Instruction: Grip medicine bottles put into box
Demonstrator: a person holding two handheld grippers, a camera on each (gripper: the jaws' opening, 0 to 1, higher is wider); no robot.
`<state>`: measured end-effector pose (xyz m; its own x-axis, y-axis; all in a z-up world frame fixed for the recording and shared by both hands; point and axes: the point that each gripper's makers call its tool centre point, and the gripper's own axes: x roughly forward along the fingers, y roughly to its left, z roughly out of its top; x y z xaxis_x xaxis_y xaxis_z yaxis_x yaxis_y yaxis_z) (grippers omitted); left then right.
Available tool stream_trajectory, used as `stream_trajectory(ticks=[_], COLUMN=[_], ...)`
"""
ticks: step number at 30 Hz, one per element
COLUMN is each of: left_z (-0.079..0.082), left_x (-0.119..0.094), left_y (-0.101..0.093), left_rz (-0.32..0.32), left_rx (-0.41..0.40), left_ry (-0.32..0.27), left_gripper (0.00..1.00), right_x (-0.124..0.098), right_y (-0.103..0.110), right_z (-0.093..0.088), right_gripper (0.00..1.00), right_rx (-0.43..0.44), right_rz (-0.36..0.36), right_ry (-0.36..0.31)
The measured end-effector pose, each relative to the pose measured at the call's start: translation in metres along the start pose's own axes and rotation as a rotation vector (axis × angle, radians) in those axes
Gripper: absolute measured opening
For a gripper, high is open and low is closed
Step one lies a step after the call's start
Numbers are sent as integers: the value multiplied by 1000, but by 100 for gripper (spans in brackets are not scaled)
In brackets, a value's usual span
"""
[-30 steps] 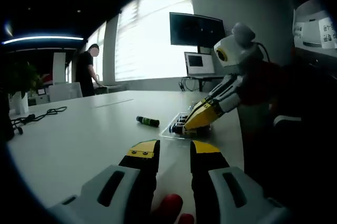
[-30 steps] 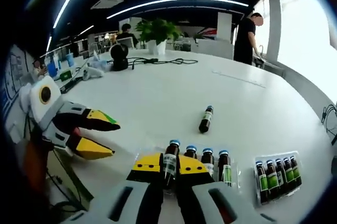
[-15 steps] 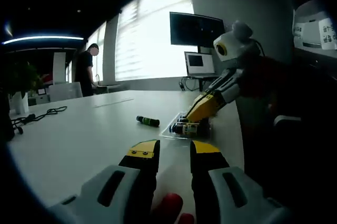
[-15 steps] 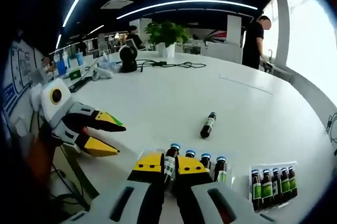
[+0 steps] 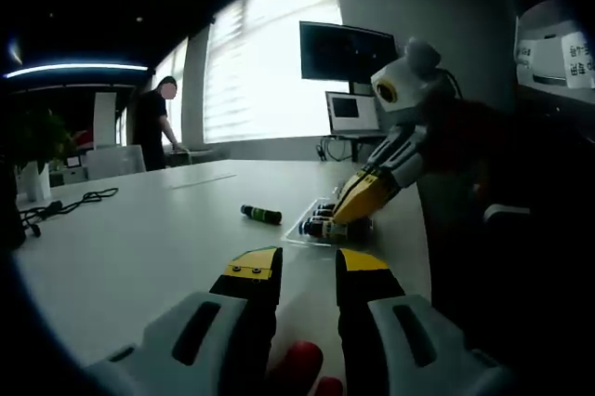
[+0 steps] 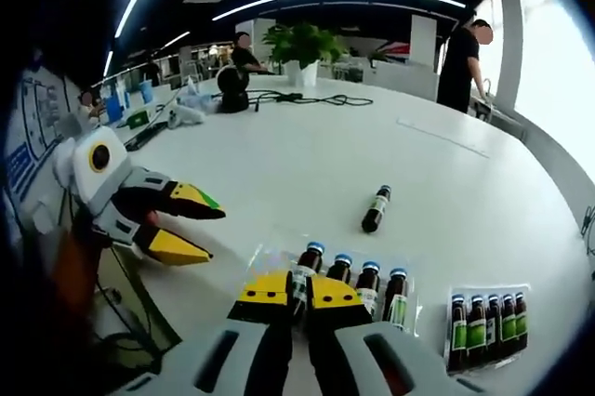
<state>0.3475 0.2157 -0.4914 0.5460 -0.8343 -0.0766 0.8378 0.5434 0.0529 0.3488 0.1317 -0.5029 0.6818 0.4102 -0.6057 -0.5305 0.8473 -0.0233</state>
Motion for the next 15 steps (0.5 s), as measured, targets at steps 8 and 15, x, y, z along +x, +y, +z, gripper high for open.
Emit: stream_trajectory(ticks=[8,15], left_z=[0,0], left_x=[0,0], left_y=[0,0], left_rz=[0,-1], left_rx=[-1,-1], left_ry=[-1,-1], left_gripper=[17,17], right_x=[2,2], right_y=[1,-1], right_z=[-1,-2], right_gripper=[1,1], right_rx=[3,4], right_rz=[11,15], right_ry=[29,55])
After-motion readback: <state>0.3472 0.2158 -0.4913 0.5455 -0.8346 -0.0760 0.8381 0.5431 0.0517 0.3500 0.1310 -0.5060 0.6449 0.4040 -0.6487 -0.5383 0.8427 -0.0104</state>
